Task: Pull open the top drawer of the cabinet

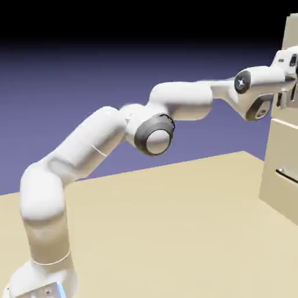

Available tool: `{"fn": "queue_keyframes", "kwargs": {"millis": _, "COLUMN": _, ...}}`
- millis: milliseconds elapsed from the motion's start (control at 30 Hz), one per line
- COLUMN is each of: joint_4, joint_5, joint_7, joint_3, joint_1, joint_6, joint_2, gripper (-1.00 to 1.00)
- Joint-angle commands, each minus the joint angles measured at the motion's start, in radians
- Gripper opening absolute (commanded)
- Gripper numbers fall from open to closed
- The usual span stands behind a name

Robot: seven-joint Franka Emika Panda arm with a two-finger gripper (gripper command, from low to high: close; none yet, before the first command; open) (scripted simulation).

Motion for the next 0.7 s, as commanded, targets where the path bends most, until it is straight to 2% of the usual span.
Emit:
{"fn": "queue_keyframes", "kwargs": {"millis": 0, "joint_4": -0.036, "joint_5": -0.005, "joint_7": -0.002, "joint_3": 0.016, "joint_1": -0.010, "joint_6": 0.016, "joint_2": -0.020, "gripper": -1.00}}
{"fn": "queue_keyframes", "kwargs": {"millis": 667, "joint_4": -0.761, "joint_5": -0.149, "joint_7": 0.133, "joint_3": 0.269, "joint_1": -0.297, "joint_6": 0.286, "joint_2": -0.451, "gripper": -1.00}}
